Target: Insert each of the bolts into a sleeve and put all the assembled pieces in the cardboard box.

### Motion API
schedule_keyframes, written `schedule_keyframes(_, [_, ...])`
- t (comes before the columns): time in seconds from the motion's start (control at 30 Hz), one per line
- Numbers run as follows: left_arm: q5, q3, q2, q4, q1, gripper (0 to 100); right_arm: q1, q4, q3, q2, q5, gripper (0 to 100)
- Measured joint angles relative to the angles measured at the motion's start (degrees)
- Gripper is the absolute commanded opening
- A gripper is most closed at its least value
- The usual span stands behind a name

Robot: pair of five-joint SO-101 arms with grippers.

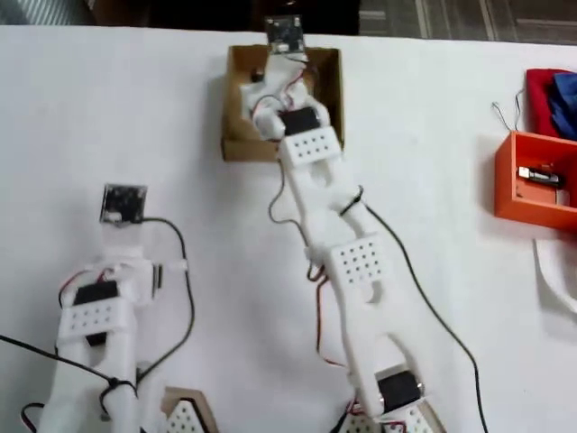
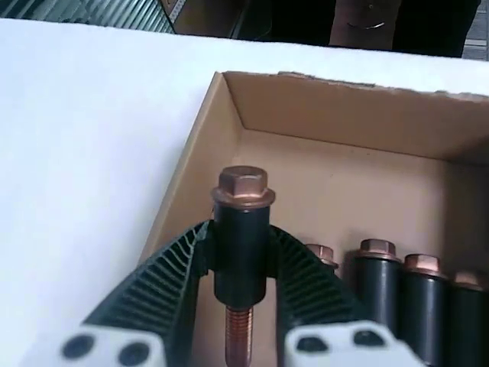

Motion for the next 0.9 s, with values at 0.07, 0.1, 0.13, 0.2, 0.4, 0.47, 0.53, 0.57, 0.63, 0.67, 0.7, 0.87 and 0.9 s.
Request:
schedule_keyframes(0.07, [0.0,0.0,0.0,0.0,0.0,16,0.0,-0.2,0.0,0.3,-0.1,2.3])
schedule_keyframes(0.1, [0.0,0.0,0.0,0.0,0.0,16,-0.1,-0.2,0.0,0.5,-0.1,2.3])
schedule_keyframes(0.13, [0.0,0.0,0.0,0.0,0.0,16,-0.2,-0.2,0.0,0.6,-0.2,2.3])
schedule_keyframes(0.2, [0.0,0.0,0.0,0.0,0.0,16,-0.4,-0.2,0.0,1.2,-0.2,2.3])
schedule_keyframes(0.4, [0.0,0.0,0.0,0.0,0.0,16,-0.6,-0.2,0.0,2.5,-0.2,2.3])
schedule_keyframes(0.47, [0.0,0.0,0.0,0.0,0.0,16,-0.5,-0.2,0.0,2.9,-0.2,2.3])
schedule_keyframes(0.53, [0.0,0.0,0.0,0.0,0.0,16,-0.7,-0.2,0.0,3.3,-0.2,2.3])
schedule_keyframes(0.57, [0.0,0.0,0.0,0.0,0.0,16,-0.9,-0.2,0.0,3.5,-0.2,2.3])
schedule_keyframes(0.63, [0.0,0.0,0.0,0.0,0.0,16,-1.1,-0.2,0.0,3.7,-0.2,2.3])
schedule_keyframes(0.67, [0.0,0.0,0.0,0.0,0.0,16,-1.3,-0.2,0.0,3.7,-0.2,2.3])
schedule_keyframes(0.7, [0.0,0.0,0.0,0.0,0.0,16,-1.4,-0.2,0.0,3.7,-0.2,2.3])
schedule_keyframes(0.87, [0.0,0.0,0.0,0.0,0.0,16,-2.3,-0.2,0.0,3.7,-0.2,2.3])
schedule_keyframes(0.9, [0.0,0.0,0.0,0.0,0.0,16,-2.3,-0.2,0.0,3.7,-0.2,2.3])
